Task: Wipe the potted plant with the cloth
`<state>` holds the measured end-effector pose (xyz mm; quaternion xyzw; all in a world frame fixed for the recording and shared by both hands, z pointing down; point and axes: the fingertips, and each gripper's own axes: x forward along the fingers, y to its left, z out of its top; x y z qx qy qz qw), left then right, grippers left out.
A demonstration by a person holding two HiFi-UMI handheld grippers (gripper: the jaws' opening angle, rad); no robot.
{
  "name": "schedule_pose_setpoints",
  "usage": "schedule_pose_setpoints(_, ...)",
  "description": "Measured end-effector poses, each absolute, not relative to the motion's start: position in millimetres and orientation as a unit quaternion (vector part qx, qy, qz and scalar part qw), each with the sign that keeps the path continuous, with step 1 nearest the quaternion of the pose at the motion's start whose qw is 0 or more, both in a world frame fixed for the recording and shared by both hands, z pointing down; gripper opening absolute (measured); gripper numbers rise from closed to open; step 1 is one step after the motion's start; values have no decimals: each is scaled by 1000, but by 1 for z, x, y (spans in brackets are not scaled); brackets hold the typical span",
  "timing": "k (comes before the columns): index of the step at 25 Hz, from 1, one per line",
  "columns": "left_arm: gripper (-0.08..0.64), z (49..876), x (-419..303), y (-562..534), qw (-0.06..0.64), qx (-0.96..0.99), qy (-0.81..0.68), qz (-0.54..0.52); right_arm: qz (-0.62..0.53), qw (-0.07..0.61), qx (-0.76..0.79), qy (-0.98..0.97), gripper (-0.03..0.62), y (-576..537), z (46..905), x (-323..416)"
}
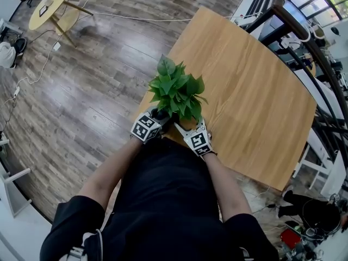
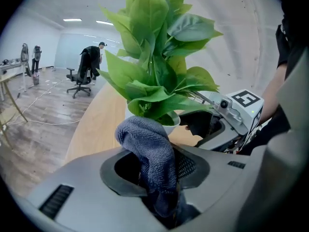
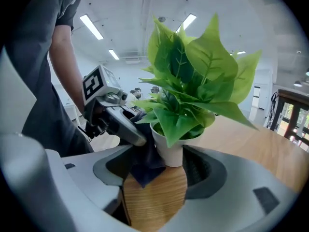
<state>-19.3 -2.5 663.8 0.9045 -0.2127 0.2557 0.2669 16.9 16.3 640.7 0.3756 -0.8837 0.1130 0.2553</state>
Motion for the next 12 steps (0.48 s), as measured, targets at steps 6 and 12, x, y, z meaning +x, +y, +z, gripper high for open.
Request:
schedule_pose_setpoints(6,152,666,-23,-2,270,902,-222,253,113,257,423,-861,308,8,644,41)
schedule_pose_setpoints(12,152,667,-19,2,237,911,-197,275,93,287,408,-862,308,-9,644,39)
